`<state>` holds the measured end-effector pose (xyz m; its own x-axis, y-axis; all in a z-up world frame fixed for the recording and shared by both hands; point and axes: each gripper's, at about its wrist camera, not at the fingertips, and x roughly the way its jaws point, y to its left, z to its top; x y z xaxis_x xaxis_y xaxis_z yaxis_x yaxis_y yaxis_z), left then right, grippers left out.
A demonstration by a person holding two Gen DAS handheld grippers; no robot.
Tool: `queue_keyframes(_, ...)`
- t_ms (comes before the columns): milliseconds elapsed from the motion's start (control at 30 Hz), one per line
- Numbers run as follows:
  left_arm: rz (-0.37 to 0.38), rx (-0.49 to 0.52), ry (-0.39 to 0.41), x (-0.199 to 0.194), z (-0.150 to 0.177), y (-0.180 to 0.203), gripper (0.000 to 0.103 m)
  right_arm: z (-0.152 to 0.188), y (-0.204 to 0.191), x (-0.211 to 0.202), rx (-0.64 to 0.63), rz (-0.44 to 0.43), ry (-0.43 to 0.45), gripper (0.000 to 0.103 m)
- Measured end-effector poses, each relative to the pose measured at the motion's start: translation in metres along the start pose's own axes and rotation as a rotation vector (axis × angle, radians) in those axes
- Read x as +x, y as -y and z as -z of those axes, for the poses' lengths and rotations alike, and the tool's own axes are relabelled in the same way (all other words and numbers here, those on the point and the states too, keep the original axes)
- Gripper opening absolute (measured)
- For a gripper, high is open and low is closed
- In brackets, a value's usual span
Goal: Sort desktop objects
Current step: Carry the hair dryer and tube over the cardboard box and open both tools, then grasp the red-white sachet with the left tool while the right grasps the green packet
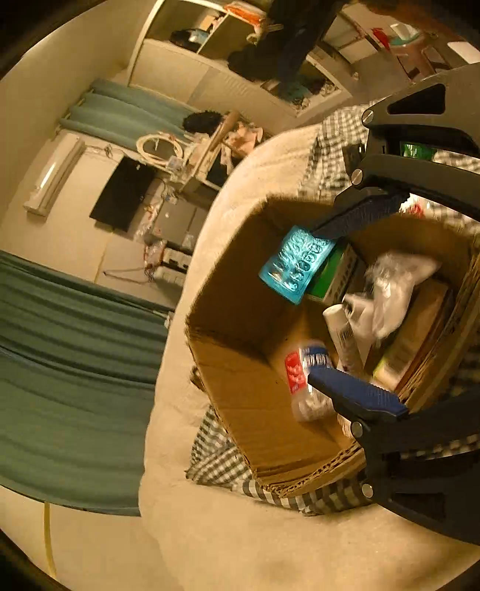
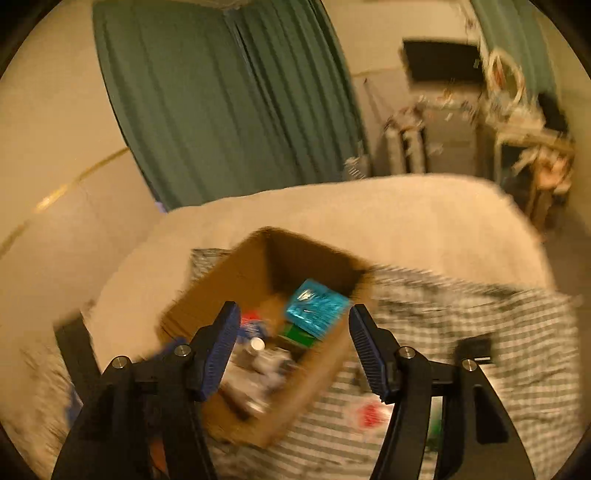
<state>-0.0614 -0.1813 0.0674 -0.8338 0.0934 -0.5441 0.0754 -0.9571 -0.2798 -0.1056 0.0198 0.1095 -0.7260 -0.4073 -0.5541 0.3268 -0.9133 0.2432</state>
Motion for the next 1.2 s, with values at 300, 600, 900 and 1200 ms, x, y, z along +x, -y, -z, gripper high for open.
queue_keyframes(300,0.134,0.143,0.014,-0.031,0.024,0.077,0.086,0.055,0.068,-0.096,-0.028,0.239,0.035,0.061)
queue_keyframes(600,0.101,0.162,-0.158,0.030,0.101,0.124,0.087,0.129,0.132,-0.067,0.088,0.244,0.038,0.077)
queue_keyframes(900,-0.040,0.135,-0.279,0.105,0.148,0.120,0.087,0.189,0.198,-0.036,0.255,0.149,-0.042,0.077)
queue_keyframes(1200,-0.029,0.036,-0.310,0.128,0.150,0.107,0.087,0.198,0.210,-0.034,0.271,0.133,-0.043,0.077)
